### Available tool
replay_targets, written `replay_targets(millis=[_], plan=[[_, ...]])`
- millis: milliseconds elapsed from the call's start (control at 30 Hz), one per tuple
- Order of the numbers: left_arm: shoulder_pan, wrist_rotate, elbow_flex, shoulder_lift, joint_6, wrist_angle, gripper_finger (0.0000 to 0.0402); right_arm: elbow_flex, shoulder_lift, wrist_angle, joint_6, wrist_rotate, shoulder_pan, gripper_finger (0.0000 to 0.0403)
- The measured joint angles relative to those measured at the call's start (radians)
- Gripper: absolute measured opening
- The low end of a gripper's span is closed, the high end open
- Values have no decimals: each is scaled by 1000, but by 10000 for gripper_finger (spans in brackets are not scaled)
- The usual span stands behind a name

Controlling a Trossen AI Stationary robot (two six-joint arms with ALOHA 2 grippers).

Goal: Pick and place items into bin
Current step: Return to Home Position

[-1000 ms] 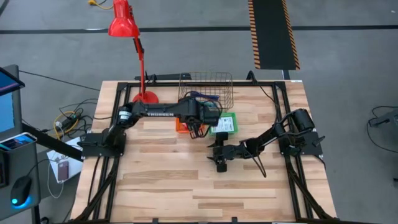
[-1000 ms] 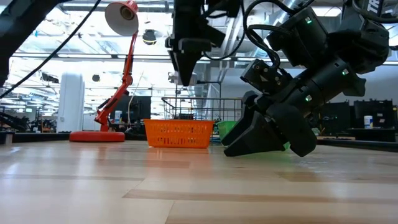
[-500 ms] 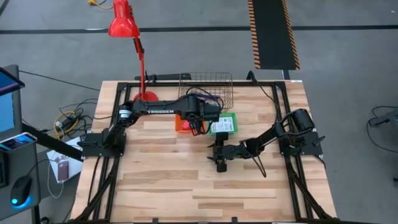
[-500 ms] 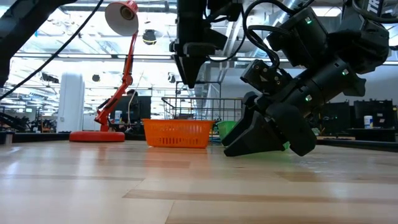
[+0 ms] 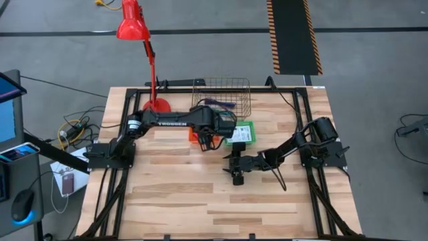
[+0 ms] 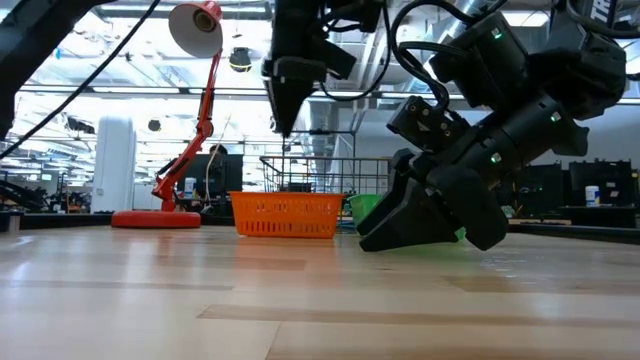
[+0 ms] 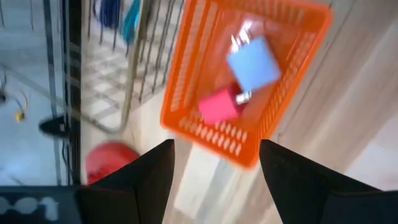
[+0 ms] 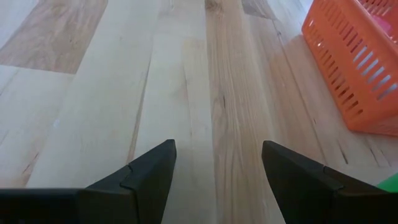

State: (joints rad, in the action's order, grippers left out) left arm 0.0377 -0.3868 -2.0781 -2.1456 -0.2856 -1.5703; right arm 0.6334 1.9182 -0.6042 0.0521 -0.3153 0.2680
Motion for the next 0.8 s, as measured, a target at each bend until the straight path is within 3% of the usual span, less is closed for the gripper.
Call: replay_targets(millis=[200, 367, 567, 667, 800], plan=[[-61, 4, 0, 12, -6, -1, 226, -1, -1, -21, 0, -4, 6, 240], [-145, -122, 0, 44, -9, 13, 226, -2, -56, 18, 6, 19, 12, 240], [-231, -217, -1, 173, 73, 261, 227, 3, -227, 60, 46, 11, 3, 240], [-248, -167, -1, 258, 169, 427, 227, 18, -344, 143, 45, 5, -9, 240], [-240, -8, -2, 357, 272, 578, 227, 34, -513, 257, 27, 3, -20, 240]])
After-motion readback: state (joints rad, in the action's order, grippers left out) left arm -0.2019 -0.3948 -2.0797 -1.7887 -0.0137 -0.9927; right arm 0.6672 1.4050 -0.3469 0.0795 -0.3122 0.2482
